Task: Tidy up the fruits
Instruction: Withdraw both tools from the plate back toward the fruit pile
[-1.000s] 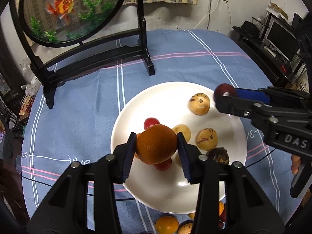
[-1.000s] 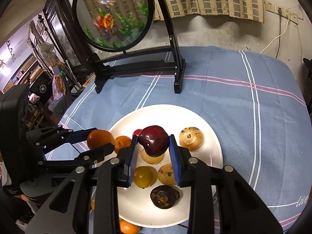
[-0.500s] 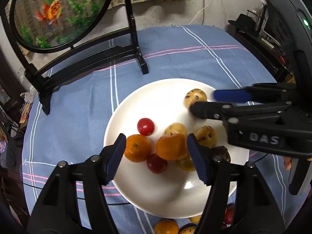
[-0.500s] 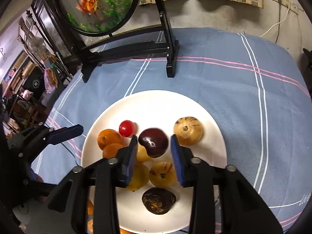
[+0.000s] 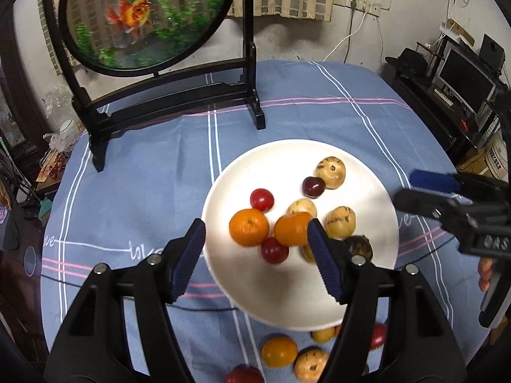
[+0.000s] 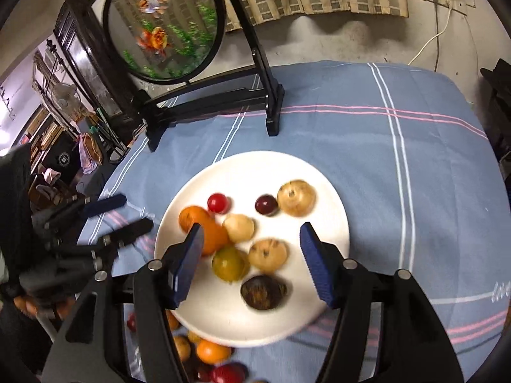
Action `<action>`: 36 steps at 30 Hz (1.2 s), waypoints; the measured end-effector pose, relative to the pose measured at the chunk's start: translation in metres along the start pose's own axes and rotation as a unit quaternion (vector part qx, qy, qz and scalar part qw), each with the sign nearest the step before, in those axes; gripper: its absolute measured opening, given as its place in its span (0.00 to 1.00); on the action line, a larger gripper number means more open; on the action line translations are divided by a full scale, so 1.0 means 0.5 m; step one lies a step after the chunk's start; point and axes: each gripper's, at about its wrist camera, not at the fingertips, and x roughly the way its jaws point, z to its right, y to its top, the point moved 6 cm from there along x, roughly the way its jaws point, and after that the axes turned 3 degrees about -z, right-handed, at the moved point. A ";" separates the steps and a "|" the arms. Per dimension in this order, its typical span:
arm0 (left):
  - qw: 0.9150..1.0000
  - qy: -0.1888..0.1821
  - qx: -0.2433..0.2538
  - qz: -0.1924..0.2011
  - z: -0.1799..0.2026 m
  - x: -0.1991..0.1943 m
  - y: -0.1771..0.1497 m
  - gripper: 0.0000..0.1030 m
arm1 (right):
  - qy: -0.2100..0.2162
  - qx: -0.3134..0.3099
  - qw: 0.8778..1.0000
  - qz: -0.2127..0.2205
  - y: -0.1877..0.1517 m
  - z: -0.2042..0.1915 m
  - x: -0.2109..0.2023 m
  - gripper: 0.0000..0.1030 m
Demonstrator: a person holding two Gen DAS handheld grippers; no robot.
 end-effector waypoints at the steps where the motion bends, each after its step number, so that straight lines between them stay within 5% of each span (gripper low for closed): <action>1: 1.000 0.000 0.000 0.001 0.000 -0.008 -0.008 0.66 | -0.003 -0.006 1.000 0.001 -0.017 -0.003 -0.012 0.61; 10: 1.000 0.001 -0.019 -0.007 -0.027 -0.063 -0.108 0.70 | 0.017 -0.076 0.996 -0.046 -0.215 -0.095 -0.050 0.61; 15: 0.997 -0.001 -0.069 -0.034 -0.076 -0.059 -0.162 0.70 | -0.027 -0.153 0.986 -0.066 -0.235 -0.185 0.025 0.61; 20: 0.997 0.006 -0.069 -0.026 -0.099 -0.087 -0.191 0.72 | -0.080 -0.206 0.971 -0.087 -0.271 -0.187 0.068 0.61; 29: 0.997 -0.011 -0.069 -0.030 -0.105 -0.109 -0.232 0.72 | -0.096 -0.107 0.986 -0.085 -0.377 -0.043 -0.077 0.62; 36: 0.998 -0.040 0.000 -0.050 -0.005 -0.101 -0.270 0.73 | -0.044 -0.121 0.987 -0.093 -0.459 -0.112 -0.077 0.62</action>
